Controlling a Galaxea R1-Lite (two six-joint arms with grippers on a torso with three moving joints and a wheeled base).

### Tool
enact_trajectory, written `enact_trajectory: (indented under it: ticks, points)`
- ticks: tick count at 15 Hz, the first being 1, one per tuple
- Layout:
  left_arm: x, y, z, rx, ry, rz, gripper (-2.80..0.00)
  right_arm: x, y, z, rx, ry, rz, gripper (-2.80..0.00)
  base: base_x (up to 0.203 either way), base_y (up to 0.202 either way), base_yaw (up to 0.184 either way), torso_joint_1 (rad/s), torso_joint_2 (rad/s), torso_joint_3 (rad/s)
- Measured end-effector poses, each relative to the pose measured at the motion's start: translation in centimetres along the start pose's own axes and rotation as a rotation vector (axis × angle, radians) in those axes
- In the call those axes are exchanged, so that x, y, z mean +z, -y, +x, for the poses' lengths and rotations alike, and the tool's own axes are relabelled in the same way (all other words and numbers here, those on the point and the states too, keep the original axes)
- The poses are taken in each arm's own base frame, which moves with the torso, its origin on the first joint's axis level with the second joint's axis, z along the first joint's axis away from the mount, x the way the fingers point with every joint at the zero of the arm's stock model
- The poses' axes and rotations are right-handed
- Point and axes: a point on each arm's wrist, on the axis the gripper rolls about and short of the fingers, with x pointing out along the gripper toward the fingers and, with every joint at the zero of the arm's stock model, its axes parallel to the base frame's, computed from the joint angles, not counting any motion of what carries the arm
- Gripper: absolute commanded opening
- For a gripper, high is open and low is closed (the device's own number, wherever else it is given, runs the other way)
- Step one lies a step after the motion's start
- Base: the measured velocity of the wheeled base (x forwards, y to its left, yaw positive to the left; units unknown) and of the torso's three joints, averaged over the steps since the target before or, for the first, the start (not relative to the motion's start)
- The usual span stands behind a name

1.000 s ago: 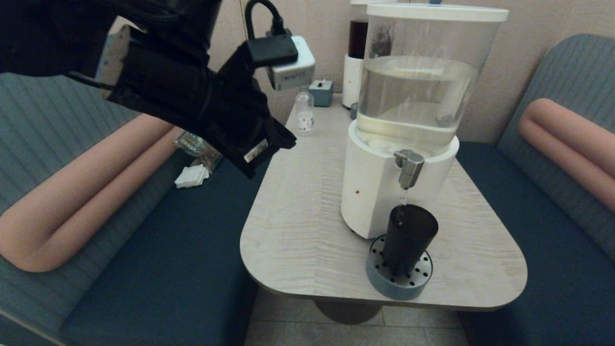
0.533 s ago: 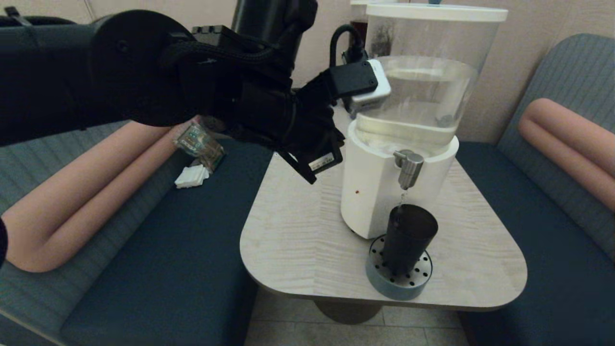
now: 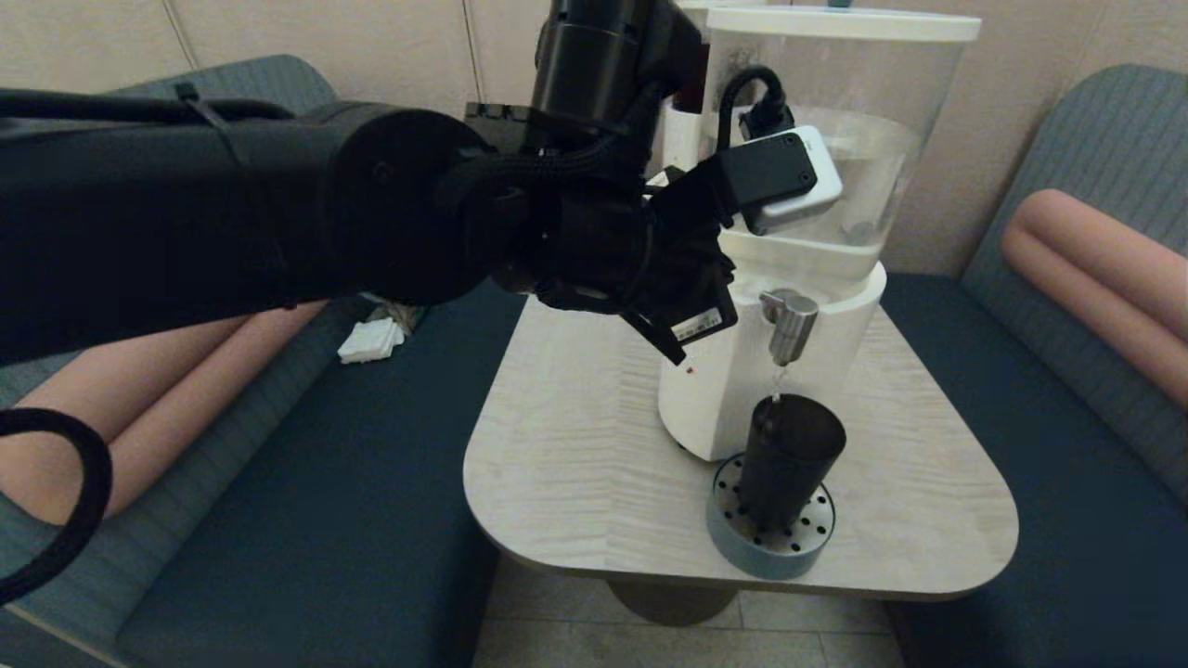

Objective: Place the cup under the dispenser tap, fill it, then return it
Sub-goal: Turn off the faucet

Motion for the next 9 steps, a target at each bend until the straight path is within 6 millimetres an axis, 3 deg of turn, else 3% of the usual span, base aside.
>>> enact_trajectory:
  ticks: [9]
  points:
    - [0.6,1.4,0.6,-0.036,0.019,0.008,-2.80,0.0,0.0,0.0,0.000,0.000,0.000,-2.80,0.000,0.000,0.000,0.000,0.00,0.000]
